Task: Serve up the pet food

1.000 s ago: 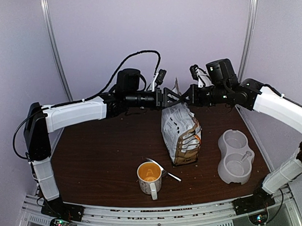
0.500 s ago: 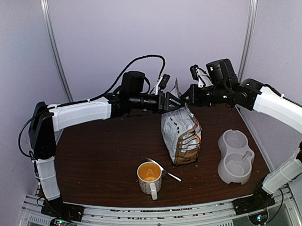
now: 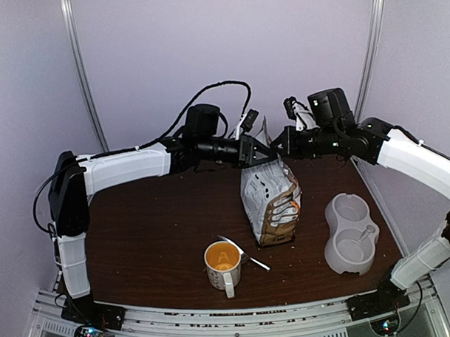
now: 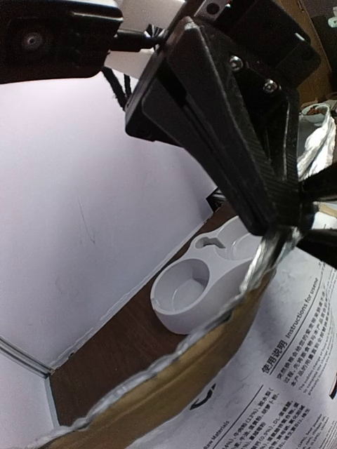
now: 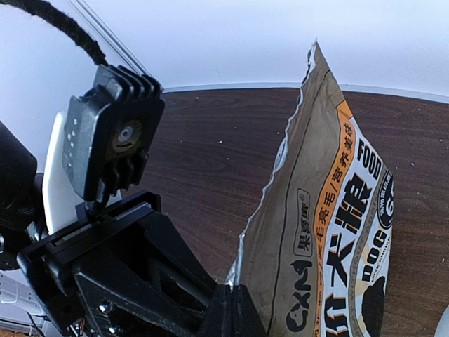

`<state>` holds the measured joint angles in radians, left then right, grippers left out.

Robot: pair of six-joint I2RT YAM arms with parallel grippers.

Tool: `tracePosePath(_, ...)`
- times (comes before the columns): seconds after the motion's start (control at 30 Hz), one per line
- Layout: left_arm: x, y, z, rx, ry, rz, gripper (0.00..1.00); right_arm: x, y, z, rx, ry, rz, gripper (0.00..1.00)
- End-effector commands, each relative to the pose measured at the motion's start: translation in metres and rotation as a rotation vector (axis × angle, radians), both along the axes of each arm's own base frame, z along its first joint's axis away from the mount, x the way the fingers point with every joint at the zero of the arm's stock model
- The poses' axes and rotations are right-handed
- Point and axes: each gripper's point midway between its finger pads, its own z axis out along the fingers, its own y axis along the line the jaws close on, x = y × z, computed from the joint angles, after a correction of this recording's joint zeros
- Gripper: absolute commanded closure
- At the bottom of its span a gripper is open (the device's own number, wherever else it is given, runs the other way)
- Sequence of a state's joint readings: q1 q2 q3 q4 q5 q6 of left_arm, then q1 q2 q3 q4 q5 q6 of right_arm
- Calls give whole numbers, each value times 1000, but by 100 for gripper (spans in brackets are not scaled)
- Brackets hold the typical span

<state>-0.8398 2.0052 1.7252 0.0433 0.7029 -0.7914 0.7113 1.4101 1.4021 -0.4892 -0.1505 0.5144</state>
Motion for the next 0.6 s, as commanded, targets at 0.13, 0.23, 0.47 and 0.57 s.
tracePosePath(0.13,7,-9,8,-43,-11,20,100,-15,-4,-13,-94,-10,64,100)
tracePosePath(0.23,9,-6,10,-37,-19,42,100,-12,-18,-17,-183,-41,31,100)
tracePosePath(0.47,11,-1,15,-36,-39,72,100,-4,-49,-30,-397,-82,-63,100)
tracePosePath(0.57,11,1,15,-31,-47,79,100,-4,-50,-33,-418,-88,-66,100)
